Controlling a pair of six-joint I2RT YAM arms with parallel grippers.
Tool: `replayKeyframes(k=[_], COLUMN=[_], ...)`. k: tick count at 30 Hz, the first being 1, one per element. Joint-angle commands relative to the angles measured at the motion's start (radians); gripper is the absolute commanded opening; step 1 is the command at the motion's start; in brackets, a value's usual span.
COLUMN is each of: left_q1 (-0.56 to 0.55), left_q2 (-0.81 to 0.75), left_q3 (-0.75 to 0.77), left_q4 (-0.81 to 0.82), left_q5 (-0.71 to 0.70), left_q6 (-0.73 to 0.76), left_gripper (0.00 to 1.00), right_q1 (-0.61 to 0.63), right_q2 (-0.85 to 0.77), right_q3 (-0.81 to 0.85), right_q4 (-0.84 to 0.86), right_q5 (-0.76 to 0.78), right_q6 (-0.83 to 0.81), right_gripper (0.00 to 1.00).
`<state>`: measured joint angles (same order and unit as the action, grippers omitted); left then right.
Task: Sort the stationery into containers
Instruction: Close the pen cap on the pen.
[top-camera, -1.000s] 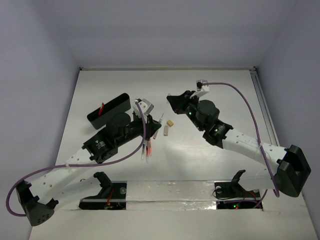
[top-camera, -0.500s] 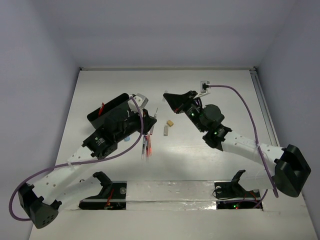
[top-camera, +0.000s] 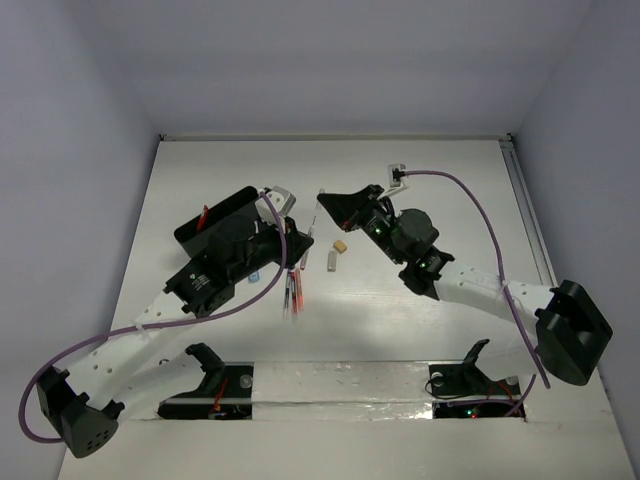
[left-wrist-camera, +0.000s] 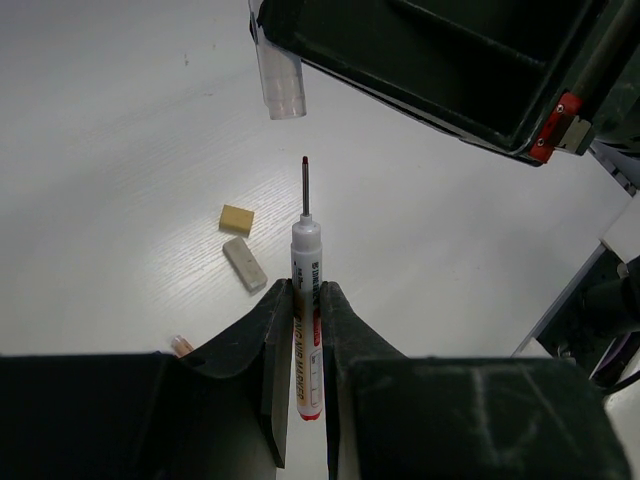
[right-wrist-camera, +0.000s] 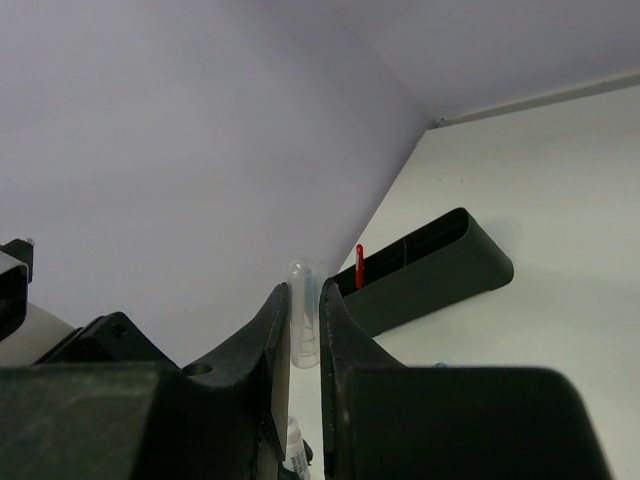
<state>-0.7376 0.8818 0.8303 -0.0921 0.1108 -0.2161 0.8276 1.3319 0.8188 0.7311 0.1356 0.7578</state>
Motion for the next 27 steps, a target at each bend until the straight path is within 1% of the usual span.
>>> replayKeyframes(k=[1,11,27], left_q1=[0.009,0.018,0.027], left_q2=[-0.004,-0.001,-0.023], left_q3=[0.001,0.0,-0.003], left_q4=[0.058,0.058,0.063], left_q5=[0.02,0.024,0.013], left_q6=[-0.005,-0.008,-0.009], left_gripper=[0.0,0.0,0.0], right_q1=[0.019,0.057,0.077], right_q2=[0.006,0.006,0.015], right_q3=[0.022,0.036,0.036], right_q4=[0.088,0.083,0.082], right_q5=[-0.013,0.005,0.021], right_q6=[-0.006,-0.06,-0.081], right_gripper=[0.0,0.0,0.0])
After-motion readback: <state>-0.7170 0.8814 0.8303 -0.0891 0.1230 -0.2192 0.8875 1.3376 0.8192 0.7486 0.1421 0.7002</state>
